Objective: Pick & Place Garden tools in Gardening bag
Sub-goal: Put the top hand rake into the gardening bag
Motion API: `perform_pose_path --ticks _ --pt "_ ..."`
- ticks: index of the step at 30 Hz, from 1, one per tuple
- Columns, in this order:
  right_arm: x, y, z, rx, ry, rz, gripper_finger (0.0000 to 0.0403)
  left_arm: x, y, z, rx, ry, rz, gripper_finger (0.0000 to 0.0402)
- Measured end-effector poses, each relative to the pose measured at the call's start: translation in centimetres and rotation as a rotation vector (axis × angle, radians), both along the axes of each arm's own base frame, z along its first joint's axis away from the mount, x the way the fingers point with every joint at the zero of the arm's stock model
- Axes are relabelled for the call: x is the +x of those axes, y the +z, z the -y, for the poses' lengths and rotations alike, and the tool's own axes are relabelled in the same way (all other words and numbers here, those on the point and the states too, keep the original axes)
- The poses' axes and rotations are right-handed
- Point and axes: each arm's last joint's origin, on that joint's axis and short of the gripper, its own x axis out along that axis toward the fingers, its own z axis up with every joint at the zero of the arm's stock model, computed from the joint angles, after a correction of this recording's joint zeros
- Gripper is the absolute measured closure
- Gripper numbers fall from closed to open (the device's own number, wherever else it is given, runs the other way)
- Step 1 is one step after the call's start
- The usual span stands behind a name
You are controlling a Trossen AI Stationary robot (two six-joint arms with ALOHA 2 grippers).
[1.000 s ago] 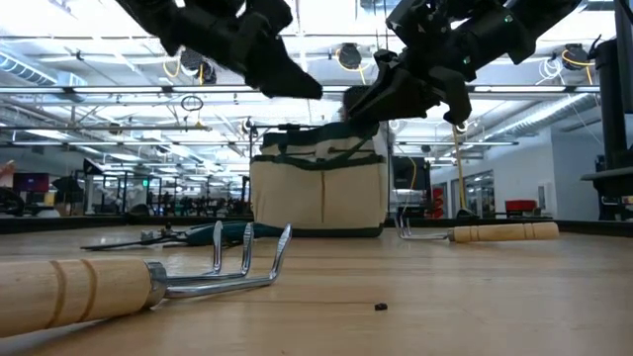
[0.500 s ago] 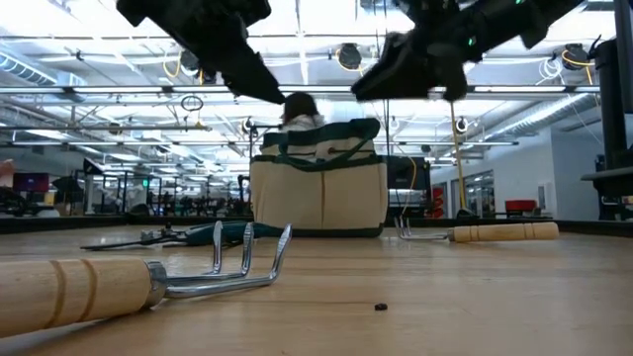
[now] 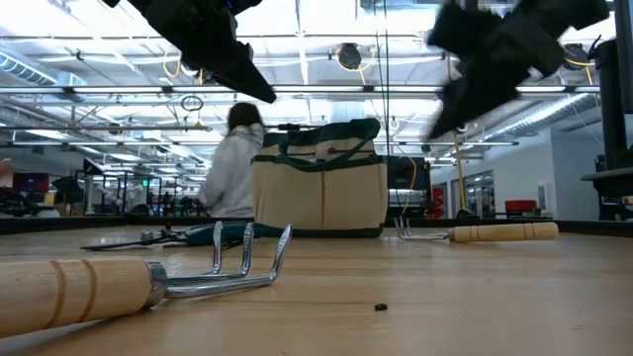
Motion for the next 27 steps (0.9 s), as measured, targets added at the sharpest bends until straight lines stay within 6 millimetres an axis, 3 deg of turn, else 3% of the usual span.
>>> perform_pose_path --ticks 6,9,17,27 --pt "-2.7 -2.1 0.5 0.130 -0.225 -0.322 0.0225 0.0 0.0 -0.1 0.043 0.049 0.006 0.0176" --pt "-3.1 -3.2 0.6 0.175 -0.282 -0.323 0.0225 0.0 0.0 -0.2 0.049 0.060 0.007 0.0176" --pt "-3.7 -6.3 0.5 0.241 -0.240 -0.184 0.0225 0.0 0.0 -0.4 0.053 0.064 0.008 0.0176" --pt "-5.6 -9.1 1.0 0.196 -0.217 -0.217 0.0243 0.0 0.0 -0.4 0.053 0.064 0.009 0.0176"
